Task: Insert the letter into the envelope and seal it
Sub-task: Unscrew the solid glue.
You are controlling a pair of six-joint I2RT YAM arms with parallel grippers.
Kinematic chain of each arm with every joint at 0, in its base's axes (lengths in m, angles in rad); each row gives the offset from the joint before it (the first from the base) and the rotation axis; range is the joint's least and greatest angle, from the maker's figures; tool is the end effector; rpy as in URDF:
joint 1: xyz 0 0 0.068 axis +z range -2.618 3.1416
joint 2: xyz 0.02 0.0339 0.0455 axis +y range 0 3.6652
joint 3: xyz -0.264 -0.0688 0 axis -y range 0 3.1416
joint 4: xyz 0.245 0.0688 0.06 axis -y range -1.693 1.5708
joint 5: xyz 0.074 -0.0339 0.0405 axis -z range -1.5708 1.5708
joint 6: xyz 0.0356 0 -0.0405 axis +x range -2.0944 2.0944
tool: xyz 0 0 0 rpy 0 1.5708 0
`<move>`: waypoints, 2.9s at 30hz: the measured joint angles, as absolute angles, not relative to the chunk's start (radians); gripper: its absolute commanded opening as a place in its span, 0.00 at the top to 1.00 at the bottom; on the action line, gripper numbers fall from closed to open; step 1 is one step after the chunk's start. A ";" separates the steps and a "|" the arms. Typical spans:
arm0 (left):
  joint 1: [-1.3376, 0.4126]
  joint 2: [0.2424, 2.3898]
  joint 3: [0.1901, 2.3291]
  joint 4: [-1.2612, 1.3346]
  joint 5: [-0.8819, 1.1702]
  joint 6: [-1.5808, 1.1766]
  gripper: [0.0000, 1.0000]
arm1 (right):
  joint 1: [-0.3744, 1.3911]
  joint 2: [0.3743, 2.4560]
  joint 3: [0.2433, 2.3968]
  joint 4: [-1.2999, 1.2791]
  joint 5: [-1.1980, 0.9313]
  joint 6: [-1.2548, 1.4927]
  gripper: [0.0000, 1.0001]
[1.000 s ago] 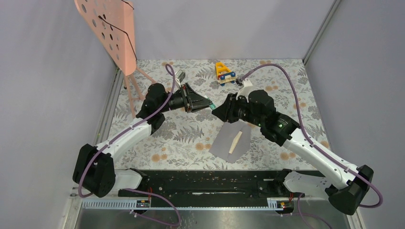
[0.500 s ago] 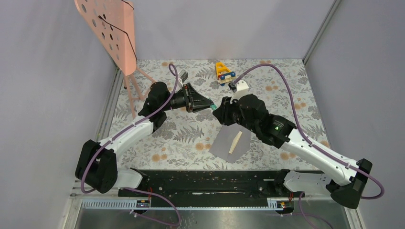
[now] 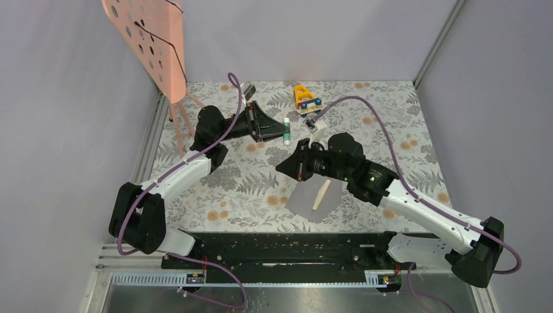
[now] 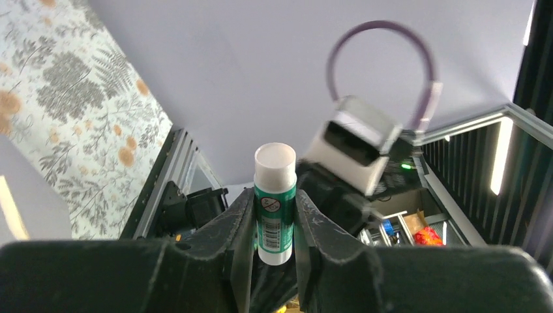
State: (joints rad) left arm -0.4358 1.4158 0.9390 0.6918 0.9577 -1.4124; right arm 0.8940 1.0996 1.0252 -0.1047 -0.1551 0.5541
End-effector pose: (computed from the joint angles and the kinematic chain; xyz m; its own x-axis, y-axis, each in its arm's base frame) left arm 0.2749 -0.1601 0.3354 -0.9246 -0.1962 -0.3264 0.3436 -0.0599 -0.9372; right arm 0.1563 0.2033 0.3709 -0.5502 0.1451 -0.8223 -0.6772 0.4985 0.5412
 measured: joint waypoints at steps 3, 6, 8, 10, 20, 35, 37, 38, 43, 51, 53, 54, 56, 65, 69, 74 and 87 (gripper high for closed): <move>-0.432 1.416 0.949 0.768 0.956 -1.440 1.00 | 0.858 1.100 0.942 0.010 -0.281 0.661 1.00; -0.429 1.416 0.949 0.823 0.956 -1.470 1.00 | 0.806 1.100 0.875 0.102 -0.354 0.751 1.00; -0.428 1.416 0.949 0.847 0.956 -1.485 1.00 | 0.791 1.102 0.866 0.128 -0.379 0.782 0.92; -0.427 1.415 0.949 0.859 0.956 -1.493 1.00 | 0.790 1.100 0.868 0.142 -0.387 0.785 0.72; -0.419 1.325 1.065 0.300 0.799 -1.220 1.00 | 0.853 0.957 1.020 -0.259 -0.006 0.556 0.46; -0.426 1.276 1.191 -0.344 0.466 -1.003 1.00 | 1.015 1.316 1.454 -0.603 0.402 0.418 0.19; -0.427 1.276 1.204 -0.382 0.440 -0.999 1.00 | 1.016 1.360 1.489 -0.620 0.402 0.415 0.31; -0.428 1.276 1.212 -0.400 0.429 -0.997 1.00 | 1.016 1.383 1.510 -0.628 0.400 0.413 0.34; -0.430 1.276 1.238 -0.447 0.401 -0.993 1.00 | 1.019 1.483 1.584 -0.641 0.371 0.411 0.41; -0.431 1.276 1.241 -0.480 0.384 -0.991 1.00 | 1.020 1.533 1.608 -0.636 0.300 0.412 0.41; -0.431 1.276 1.241 -0.480 0.384 -0.991 1.00 | 1.020 1.541 1.615 -0.632 0.293 0.415 0.43; -0.431 1.276 1.241 -0.480 0.384 -0.991 1.00 | 1.020 1.544 1.616 -0.626 0.292 0.417 0.44; -0.431 1.276 1.241 -0.480 0.384 -0.991 1.00 | 1.020 1.550 1.616 -0.614 0.289 0.422 0.47; -0.430 1.268 1.241 -0.478 0.383 -0.991 1.00 | 1.021 1.555 1.615 -0.558 0.286 0.439 0.61; -0.430 1.258 1.241 -0.476 0.380 -0.992 1.00 | 1.021 1.557 1.615 -0.554 0.283 0.445 0.42; -0.430 1.254 1.241 -0.477 0.381 -0.992 1.00 | 1.021 1.571 1.615 -0.541 0.287 0.449 0.41; -0.430 1.250 1.241 -0.476 0.385 -0.994 1.00 | 1.021 1.591 1.615 -0.540 0.296 0.448 0.52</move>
